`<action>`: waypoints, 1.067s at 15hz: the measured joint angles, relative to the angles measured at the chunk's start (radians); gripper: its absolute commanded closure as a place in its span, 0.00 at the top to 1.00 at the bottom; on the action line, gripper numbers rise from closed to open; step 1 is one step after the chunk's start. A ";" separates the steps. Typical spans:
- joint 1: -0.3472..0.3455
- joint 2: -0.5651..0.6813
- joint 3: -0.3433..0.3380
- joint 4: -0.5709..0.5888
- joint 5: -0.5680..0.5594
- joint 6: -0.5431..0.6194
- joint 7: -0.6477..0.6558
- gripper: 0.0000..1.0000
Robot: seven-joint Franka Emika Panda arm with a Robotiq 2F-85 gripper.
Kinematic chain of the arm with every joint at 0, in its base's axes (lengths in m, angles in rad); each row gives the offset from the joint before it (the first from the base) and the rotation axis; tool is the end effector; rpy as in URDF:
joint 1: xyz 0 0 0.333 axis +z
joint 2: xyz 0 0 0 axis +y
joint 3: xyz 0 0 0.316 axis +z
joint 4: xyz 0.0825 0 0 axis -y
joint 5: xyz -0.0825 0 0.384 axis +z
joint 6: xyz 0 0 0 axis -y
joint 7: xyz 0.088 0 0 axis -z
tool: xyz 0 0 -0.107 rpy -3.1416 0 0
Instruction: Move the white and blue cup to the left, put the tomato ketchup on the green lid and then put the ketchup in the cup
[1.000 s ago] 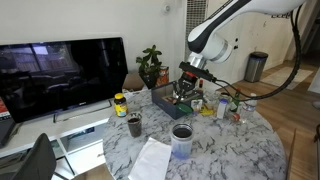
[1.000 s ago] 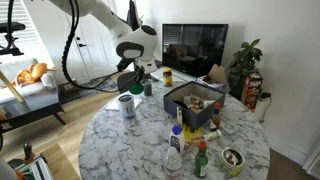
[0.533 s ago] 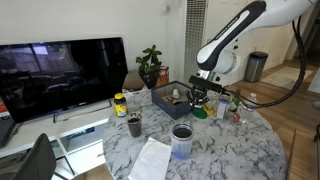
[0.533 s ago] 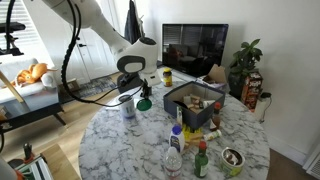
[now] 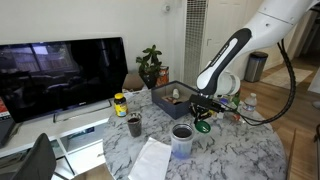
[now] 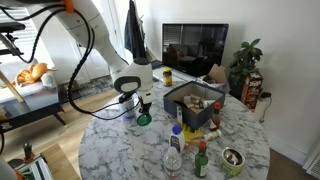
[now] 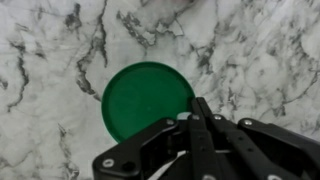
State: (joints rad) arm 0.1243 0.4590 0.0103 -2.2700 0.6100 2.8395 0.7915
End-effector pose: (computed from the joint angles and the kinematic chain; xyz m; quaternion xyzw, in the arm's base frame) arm 0.5333 0.0423 0.1605 -0.8102 0.5740 0.0013 0.1192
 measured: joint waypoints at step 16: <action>0.061 -0.163 -0.073 -0.036 -0.228 -0.076 0.127 1.00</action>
State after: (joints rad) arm 0.1857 0.2957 -0.0623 -2.3060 0.3823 2.7637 0.9190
